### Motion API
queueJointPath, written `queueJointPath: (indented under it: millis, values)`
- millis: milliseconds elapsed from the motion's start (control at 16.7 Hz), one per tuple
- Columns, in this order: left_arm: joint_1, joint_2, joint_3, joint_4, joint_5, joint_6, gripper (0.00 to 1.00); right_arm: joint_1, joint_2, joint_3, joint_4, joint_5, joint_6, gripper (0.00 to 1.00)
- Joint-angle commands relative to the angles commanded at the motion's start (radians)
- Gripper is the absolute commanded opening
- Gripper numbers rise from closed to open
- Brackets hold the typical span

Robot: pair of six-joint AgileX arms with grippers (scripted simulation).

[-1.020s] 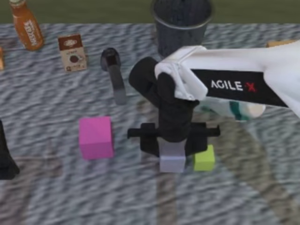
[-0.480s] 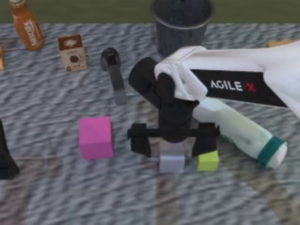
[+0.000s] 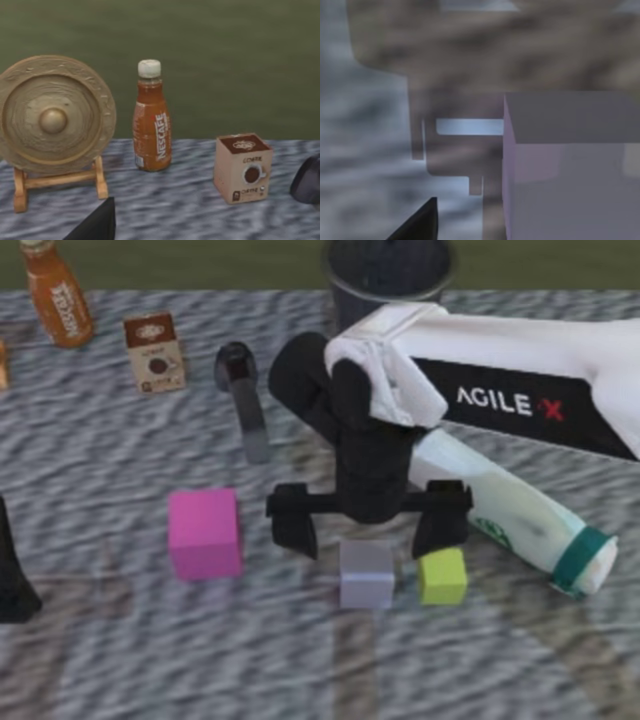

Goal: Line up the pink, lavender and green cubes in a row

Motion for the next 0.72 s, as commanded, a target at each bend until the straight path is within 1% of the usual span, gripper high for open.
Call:
queueJointPath:
  millis: [120,240,540,720]
  values:
    - [0.000,0.000,0.000,0.000,0.000,0.000,1.00,0.003,-0.022,0.047,-0.078,0.002,0.000,1.00]
    - [0.000,0.000,0.000,0.000,0.000,0.000,1.00,0.004,-0.040,0.073,-0.114,0.004,0.000,1.00]
    - [0.000,0.000,0.000,0.000,0.000,0.000,1.00,-0.001,-0.038,0.073,-0.114,0.004,-0.001,1.00]
    - [-0.015,0.049,0.049,-0.034,0.001,-0.017,1.00,-0.024,-0.096,0.031,-0.076,0.018,-0.025,1.00]
